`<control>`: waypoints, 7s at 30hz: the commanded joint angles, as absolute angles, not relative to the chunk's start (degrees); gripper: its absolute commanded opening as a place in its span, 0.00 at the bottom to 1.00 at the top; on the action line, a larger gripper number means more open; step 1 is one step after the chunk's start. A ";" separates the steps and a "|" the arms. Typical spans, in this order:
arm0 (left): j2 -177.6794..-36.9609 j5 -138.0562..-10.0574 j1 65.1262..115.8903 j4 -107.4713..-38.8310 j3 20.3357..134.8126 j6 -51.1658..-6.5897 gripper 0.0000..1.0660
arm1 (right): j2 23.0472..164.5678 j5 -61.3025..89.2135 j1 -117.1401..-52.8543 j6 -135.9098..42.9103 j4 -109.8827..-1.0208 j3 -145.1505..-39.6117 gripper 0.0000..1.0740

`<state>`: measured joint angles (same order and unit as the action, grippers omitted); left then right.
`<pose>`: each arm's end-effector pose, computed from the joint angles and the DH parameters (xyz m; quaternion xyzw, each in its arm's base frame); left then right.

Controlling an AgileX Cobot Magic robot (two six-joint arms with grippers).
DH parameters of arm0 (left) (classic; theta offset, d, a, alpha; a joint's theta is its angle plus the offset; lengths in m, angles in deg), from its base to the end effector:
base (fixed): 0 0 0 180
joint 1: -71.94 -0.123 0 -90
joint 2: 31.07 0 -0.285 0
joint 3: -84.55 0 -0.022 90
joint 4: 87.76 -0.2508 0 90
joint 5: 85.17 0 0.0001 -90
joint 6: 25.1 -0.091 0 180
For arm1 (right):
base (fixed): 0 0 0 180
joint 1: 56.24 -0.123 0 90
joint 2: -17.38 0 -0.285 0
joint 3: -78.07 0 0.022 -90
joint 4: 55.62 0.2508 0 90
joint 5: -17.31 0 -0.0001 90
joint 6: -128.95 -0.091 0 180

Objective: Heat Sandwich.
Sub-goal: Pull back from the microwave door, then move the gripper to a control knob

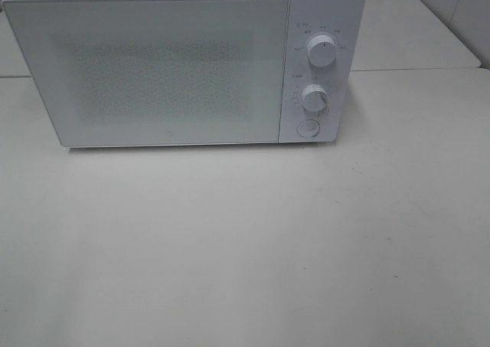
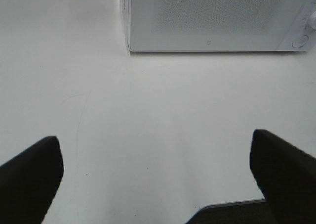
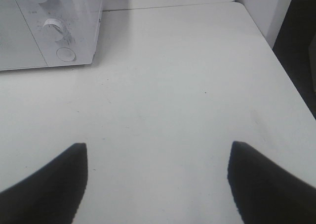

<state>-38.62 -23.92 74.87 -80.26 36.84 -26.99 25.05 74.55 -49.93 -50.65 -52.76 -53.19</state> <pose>-0.0085 -0.0100 0.2813 0.0391 0.8477 -0.0701 0.5244 -0.0020 0.0041 0.2816 0.0430 0.8356 -0.0071 0.5476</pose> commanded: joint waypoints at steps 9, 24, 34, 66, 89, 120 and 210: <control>-37.19 -23.92 74.64 -84.61 36.78 -26.18 0.91 | 23.85 74.37 -49.76 -50.54 -52.99 -53.08 0.71; -37.19 -23.92 74.64 -85.81 36.78 -26.24 0.91 | 23.85 74.37 -49.76 -50.54 -52.76 -53.08 0.71; -37.19 -23.92 74.64 -85.81 36.78 -26.24 0.91 | 23.85 74.14 -49.76 -50.54 -49.66 -53.08 0.71; -37.19 -23.92 74.64 -85.81 36.78 -26.24 0.91 | 35.94 60.45 -49.76 -50.25 -47.43 -54.45 0.71; -37.19 -23.92 74.64 -85.81 36.78 -26.24 0.91 | 64.53 33.01 -49.76 -50.65 -50.01 -54.45 0.71; -37.19 -23.92 74.64 -85.81 36.78 -26.24 0.91 | 96.62 -30.25 -67.24 -39.19 -33.79 -40.18 0.71; -37.59 -23.92 74.64 -85.81 36.78 -26.30 0.91 | 144.00 -42.62 -92.27 -29.68 -8.98 -75.54 0.71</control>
